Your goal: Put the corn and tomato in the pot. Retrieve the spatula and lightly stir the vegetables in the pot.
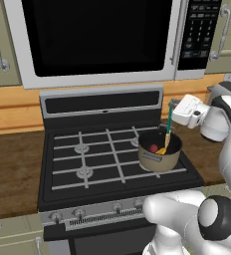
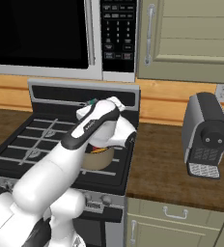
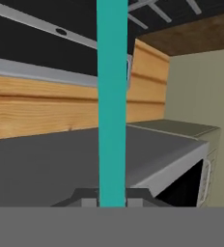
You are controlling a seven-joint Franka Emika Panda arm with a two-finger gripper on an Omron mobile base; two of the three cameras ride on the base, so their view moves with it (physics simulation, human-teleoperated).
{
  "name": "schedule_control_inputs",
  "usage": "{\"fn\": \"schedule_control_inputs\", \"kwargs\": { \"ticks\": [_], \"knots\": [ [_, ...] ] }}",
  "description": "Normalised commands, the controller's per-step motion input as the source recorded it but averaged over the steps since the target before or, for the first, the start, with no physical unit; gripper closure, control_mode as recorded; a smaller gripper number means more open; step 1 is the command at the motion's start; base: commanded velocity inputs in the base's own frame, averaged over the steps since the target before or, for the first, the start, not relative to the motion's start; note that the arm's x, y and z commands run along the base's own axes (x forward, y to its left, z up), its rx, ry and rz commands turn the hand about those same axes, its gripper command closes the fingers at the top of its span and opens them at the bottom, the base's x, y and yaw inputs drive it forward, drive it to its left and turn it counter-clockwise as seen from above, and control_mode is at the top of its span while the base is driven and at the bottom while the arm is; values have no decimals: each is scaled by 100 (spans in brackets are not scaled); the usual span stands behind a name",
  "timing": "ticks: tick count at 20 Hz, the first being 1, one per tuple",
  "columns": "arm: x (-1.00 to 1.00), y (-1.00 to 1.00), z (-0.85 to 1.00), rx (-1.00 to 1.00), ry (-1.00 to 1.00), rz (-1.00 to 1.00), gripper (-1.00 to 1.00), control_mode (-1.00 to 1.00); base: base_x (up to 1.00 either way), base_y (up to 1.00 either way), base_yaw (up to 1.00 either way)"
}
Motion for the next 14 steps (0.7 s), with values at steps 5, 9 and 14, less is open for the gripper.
{"fn": "schedule_control_inputs", "kwargs": {
  "ticks": [5,9,14],
  "knots": [
    [3,0,-30,3,0,0,100,-100,0,0,0],
    [4,0,-32,5,0,0,100,-100,0,0,0],
    [14,0,-47,6,1,0,100,-100,0,0,0]
  ]
}}
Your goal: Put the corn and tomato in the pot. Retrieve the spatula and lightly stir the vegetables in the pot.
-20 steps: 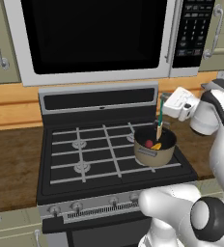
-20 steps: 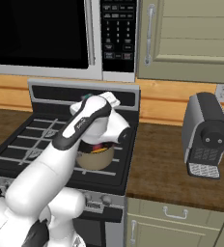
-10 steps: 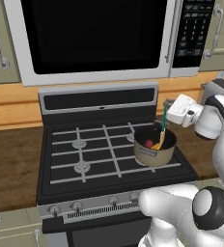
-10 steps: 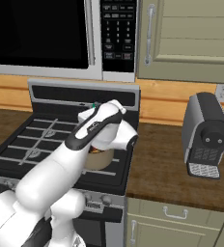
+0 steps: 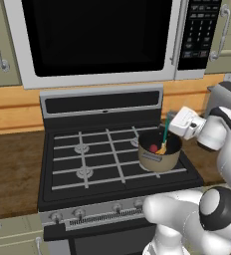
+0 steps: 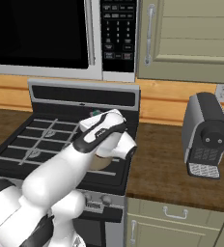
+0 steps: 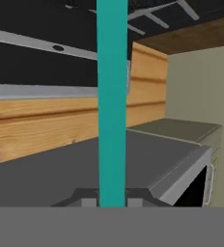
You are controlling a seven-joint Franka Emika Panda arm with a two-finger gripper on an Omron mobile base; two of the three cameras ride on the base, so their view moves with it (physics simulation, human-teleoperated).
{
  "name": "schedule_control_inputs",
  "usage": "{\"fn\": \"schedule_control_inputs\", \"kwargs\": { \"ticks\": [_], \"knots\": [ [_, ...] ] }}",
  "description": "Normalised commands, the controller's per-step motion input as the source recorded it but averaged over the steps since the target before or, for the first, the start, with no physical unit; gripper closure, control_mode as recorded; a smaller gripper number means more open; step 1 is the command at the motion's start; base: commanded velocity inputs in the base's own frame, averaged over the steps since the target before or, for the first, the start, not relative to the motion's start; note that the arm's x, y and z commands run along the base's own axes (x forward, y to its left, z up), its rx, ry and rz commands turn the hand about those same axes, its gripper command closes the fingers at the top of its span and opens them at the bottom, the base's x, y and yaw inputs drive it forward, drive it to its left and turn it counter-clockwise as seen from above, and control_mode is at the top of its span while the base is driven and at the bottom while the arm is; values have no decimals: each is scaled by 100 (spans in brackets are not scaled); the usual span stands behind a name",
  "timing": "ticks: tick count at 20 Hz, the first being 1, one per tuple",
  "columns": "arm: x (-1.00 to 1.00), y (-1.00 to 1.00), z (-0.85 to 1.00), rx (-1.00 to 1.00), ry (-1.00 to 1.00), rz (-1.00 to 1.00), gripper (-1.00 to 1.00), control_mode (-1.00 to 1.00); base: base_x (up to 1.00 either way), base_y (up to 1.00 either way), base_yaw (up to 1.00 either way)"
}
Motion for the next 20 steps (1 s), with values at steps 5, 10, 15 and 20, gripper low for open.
{"fn": "schedule_control_inputs", "kwargs": {
  "ticks": [5,10,15,20],
  "knots": [
    [4,0,-25,8,0,0,100,-100,0,0,0],
    [1,0,16,6,0,-5,100,-100,0,0,0],
    [1,0,65,0,7,-16,100,-100,0,0,0],
    [3,0,4,0,0,-13,100,-100,0,0,0]
  ]
}}
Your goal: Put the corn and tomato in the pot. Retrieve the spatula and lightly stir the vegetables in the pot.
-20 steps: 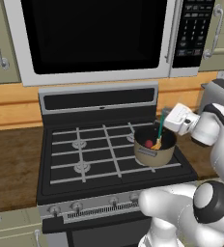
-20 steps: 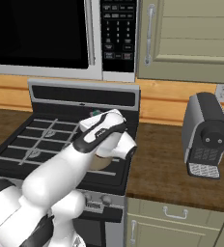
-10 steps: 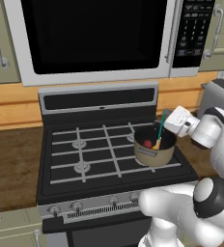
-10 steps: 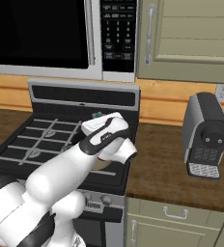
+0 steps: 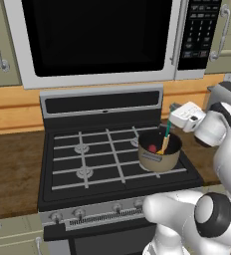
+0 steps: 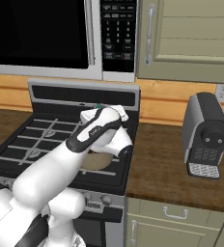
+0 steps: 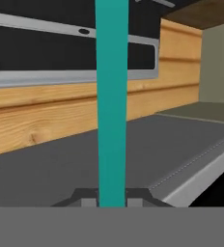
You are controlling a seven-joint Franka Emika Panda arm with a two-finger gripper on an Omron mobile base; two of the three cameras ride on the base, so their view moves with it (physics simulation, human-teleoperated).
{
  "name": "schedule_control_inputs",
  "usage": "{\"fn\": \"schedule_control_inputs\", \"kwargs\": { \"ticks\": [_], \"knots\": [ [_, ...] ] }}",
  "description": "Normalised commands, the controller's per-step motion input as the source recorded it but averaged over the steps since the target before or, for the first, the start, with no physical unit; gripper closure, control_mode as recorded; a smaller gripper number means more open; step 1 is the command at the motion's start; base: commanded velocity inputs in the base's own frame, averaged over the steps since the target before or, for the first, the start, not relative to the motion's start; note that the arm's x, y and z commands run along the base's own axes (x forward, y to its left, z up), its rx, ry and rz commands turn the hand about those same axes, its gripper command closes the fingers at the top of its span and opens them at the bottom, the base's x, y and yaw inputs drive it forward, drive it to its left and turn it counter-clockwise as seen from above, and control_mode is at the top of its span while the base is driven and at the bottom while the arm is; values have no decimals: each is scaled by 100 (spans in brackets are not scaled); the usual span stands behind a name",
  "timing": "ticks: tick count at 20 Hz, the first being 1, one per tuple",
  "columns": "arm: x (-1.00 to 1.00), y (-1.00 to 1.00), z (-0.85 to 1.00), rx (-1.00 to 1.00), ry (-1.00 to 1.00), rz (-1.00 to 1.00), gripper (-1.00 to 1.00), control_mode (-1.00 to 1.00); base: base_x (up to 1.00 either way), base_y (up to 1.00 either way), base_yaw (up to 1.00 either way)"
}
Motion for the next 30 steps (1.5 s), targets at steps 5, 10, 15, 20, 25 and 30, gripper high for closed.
{"fn": "schedule_control_inputs", "kwargs": {
  "ticks": [5,10,15,20,25,30],
  "knots": [
    [12,1,-9,2,0,-7,100,-100,0,0,0],
    [21,2,-31,0,0,-1,100,-100,0,0,0],
    [17,0,-40,0,0,0,100,-100,0,0,0],
    [11,0,-50,0,-1,0,100,-100,0,0,0],
    [1,0,5,1,-1,-3,100,-100,0,0,0],
    [1,8,45,0,1,-8,100,-100,0,0,0]
  ]
}}
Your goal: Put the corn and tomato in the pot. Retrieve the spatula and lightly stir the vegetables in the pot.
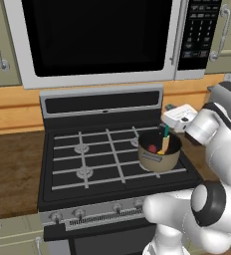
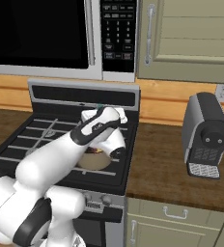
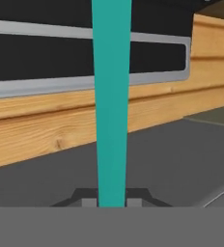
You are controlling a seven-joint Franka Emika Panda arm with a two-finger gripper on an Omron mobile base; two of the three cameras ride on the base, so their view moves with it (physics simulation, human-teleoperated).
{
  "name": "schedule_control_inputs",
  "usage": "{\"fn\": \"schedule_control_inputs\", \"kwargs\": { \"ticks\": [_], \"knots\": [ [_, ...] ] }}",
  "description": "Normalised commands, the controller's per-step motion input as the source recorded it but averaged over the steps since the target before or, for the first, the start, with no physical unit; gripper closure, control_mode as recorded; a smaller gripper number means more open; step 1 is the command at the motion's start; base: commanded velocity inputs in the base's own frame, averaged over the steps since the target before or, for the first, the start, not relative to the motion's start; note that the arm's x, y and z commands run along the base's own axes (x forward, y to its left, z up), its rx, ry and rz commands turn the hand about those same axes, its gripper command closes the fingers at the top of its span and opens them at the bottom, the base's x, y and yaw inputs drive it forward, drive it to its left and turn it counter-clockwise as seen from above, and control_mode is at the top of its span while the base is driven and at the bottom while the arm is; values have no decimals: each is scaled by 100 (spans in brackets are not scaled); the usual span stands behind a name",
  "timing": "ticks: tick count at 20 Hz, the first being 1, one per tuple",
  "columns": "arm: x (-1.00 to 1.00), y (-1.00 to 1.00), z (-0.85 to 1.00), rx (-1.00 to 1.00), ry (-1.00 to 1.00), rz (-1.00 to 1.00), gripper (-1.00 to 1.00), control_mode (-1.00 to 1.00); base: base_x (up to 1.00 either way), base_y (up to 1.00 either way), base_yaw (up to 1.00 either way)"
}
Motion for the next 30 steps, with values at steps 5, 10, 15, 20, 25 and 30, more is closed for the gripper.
{"fn": "schedule_control_inputs", "kwargs": {
  "ticks": [5,10,15,20,25,30],
  "knots": [
    [23,16,-7,3,-4,-1,100,-100,0,0,0],
    [19,2,-24,7,-14,0,100,-100,0,0,0],
    [11,0,-54,6,-4,0,100,-100,0,0,0],
    [3,0,-56,5,1,0,100,-100,0,0,0],
    [-13,-10,41,2,0,-4,100,-100,0,0,0],
    [-13,-1,48,-3,0,-4,100,-100,0,0,0]
  ]
}}
